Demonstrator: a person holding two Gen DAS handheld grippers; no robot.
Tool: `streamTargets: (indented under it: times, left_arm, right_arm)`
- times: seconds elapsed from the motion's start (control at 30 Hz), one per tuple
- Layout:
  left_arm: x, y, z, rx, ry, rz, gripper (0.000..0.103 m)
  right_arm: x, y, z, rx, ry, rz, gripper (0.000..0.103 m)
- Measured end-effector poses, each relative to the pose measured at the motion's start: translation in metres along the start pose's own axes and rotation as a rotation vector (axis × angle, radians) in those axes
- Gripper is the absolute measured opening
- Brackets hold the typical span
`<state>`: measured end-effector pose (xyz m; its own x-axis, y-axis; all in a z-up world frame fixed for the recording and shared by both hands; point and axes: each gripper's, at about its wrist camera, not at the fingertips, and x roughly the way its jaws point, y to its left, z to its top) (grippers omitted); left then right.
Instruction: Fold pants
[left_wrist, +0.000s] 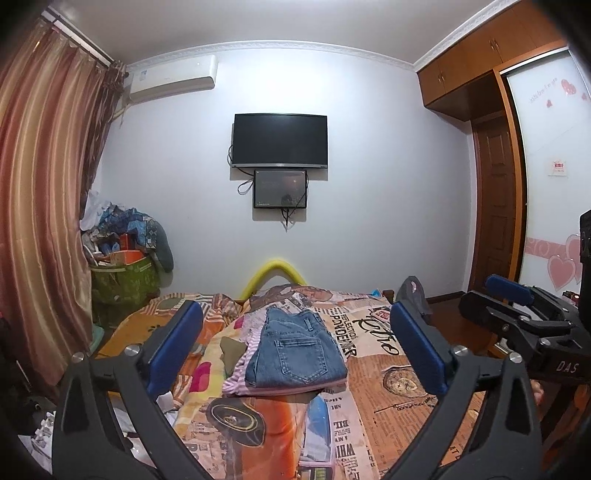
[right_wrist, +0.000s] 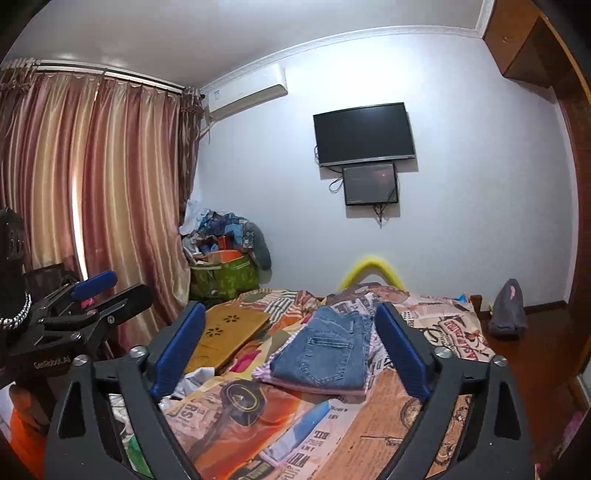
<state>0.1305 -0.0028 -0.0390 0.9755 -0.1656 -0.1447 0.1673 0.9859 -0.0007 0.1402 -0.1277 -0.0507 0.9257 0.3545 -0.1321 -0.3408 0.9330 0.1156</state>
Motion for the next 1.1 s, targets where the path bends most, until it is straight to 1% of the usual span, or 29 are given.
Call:
streamTargets:
  times: [0.07, 0.33, 1.1]
  left_arm:
    - [0.0001, 0.0006, -0.0020, -0.002, 0.000, -0.001, 0.103]
    - [-0.0009, 0.0015, -0.0032, -0.001, 0.001, -0.009, 0.103]
    - [0.0017, 0.0014, -0.0072, 0.007, 0.008, -0.026, 0.103]
  right_arm:
    - [-0.0033, 0.0004, -0.0017, -0.006, -0.011, -0.018, 0.102]
    - [-0.0065, -0.0032, -0.0061, 0.002, -0.013, -0.056, 0.102]
    - [-0.0111, -0.0020, -0.0085, -0.011, 0.012, -0.061, 0.102]
